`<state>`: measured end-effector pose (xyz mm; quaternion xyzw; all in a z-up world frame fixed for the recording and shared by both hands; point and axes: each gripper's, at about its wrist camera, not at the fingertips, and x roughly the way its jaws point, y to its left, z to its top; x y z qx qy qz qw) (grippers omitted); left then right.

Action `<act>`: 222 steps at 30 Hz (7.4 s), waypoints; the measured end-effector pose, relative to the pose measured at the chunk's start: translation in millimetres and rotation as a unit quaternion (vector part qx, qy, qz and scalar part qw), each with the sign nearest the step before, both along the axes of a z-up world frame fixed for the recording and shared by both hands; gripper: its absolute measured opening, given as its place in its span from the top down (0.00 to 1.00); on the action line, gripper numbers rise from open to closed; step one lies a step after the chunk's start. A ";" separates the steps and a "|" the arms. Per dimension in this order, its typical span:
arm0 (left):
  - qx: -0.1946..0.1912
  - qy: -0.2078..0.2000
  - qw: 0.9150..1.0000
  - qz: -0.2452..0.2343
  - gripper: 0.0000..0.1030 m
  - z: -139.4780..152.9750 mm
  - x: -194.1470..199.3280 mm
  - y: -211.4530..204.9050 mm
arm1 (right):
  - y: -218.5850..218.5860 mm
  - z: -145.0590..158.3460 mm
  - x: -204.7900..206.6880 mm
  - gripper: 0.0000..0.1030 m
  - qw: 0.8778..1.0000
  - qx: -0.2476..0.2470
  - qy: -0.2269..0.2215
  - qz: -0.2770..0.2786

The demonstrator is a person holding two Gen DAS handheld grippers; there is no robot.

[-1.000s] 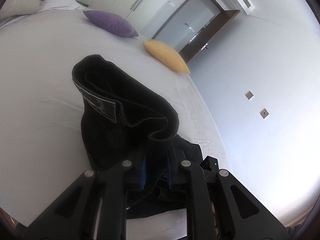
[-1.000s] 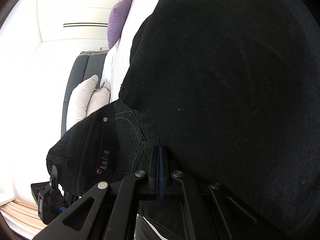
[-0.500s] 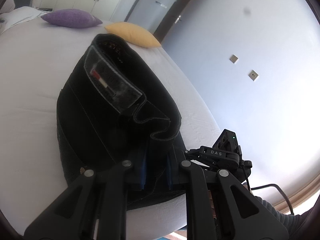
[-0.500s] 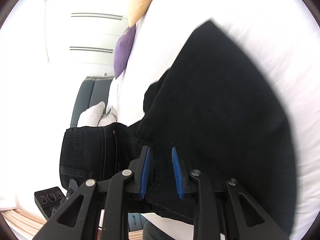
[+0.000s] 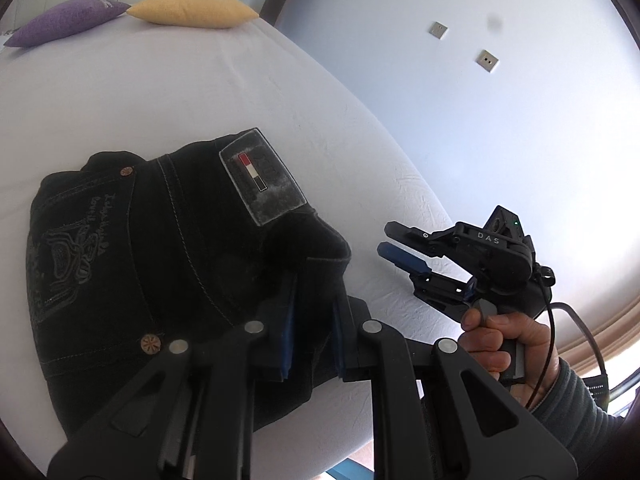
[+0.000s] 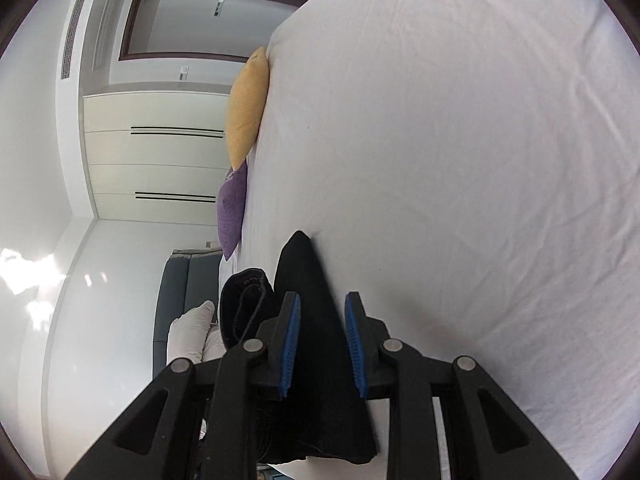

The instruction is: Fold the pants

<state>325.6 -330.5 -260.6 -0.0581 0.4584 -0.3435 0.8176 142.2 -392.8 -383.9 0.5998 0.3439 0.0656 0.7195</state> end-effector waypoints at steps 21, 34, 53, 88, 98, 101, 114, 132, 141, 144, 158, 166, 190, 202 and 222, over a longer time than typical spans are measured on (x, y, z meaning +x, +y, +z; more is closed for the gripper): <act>0.122 -0.069 0.986 -0.089 0.86 -67.2 -47.1 -63.4 | 11.5 2.6 4.0 0.74 1.000 -0.003 0.002 -0.002; 0.022 -0.081 0.990 -0.110 0.74 -12.4 -104.4 7.8 | 17.5 44.4 18.9 0.65 0.996 -0.076 -0.013 0.046; -0.053 0.049 0.997 0.038 0.74 -114.2 18.0 79.4 | 118.6 1.4 31.5 0.94 0.975 -0.083 0.029 0.202; -0.075 0.050 0.993 0.072 0.74 -128.4 106.6 65.8 | 102.8 39.5 87.4 0.48 0.980 -0.085 -0.045 0.172; -0.056 0.063 0.993 0.083 0.73 -125.9 89.5 85.6 | 97.0 19.1 99.8 0.70 0.977 -0.096 -0.013 0.189; -0.049 0.029 0.993 0.108 0.42 -98.7 68.8 100.6 | 72.3 37.4 75.1 0.42 0.978 -0.151 -0.005 0.145; 0.028 -0.302 0.942 0.145 0.00 54.5 -99.0 115.9 | 110.9 183.1 -7.5 0.15 0.902 -0.409 -0.105 0.093; 0.119 -0.160 0.945 0.258 0.00 93.1 -145.0 137.2 | 176.1 270.1 -75.4 0.00 0.841 -0.514 -0.131 0.103; 0.137 0.016 0.962 0.237 0.00 -56.0 -33.9 172.1 | 128.7 129.7 15.5 0.08 0.913 -0.335 -0.003 0.232; 0.145 0.049 0.964 0.217 0.00 -92.6 -0.1 170.5 | 104.7 77.5 43.7 0.12 0.936 -0.270 0.048 0.221; 0.078 0.173 0.969 0.160 0.00 -164.0 73.8 154.7 | 103.0 21.9 102.2 0.22 0.933 -0.181 0.031 0.311; 0.080 0.197 0.966 0.145 0.01 -168.6 88.8 146.5 | 103.4 12.1 116.0 0.49 0.930 -0.164 0.044 0.325; 0.067 0.112 0.983 0.129 0.77 -106.1 87.4 154.6 | 137.9 78.1 120.6 0.80 0.894 -0.325 -0.025 0.306; 0.111 0.115 0.977 0.141 0.67 -141.0 115.3 141.2 | 130.7 50.7 155.3 0.70 0.894 -0.334 0.021 0.298; 0.104 -0.237 0.911 0.320 0.00 80.0 -97.1 152.6 | 141.5 244.4 -10.8 0.00 0.835 -0.511 -0.183 0.091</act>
